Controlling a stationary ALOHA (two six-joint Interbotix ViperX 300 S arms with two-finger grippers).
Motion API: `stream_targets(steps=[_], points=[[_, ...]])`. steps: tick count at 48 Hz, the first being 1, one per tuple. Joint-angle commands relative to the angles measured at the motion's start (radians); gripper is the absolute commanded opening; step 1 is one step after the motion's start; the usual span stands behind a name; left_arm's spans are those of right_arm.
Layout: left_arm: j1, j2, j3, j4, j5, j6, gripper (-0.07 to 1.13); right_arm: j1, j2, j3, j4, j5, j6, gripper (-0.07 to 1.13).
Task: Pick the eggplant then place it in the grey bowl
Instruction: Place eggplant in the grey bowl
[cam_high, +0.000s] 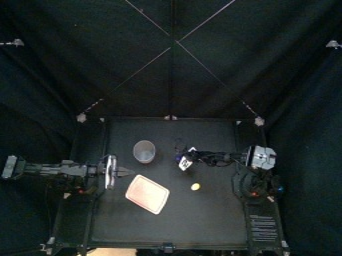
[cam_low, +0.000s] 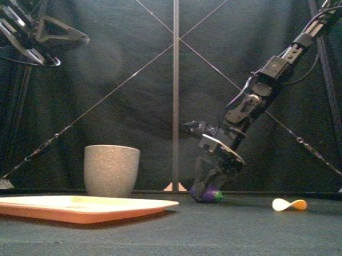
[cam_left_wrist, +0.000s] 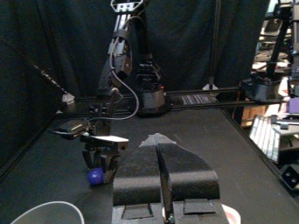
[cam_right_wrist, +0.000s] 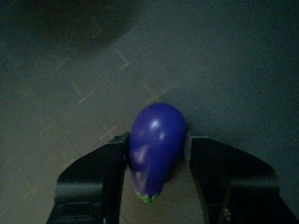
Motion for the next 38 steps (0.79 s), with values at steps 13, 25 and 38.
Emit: stream_targets(steps=[13, 25, 38], points=[[-0.002, 0.003, -0.012, 0.000, -0.005, 0.000, -0.02, 0.026, -0.163, -0.186, -0.143, 0.000, -0.011, 0.39], [0.000, 0.003, -0.012, 0.003, -0.005, 0.002, -0.02, 0.049, -0.112, -0.460, -0.229, -0.008, -0.012, 0.39], [0.000, 0.003, -0.012, 0.000, -0.005, 0.000, -0.02, 0.080, 0.091, -0.667, -0.236, -0.005, -0.015, 0.40]])
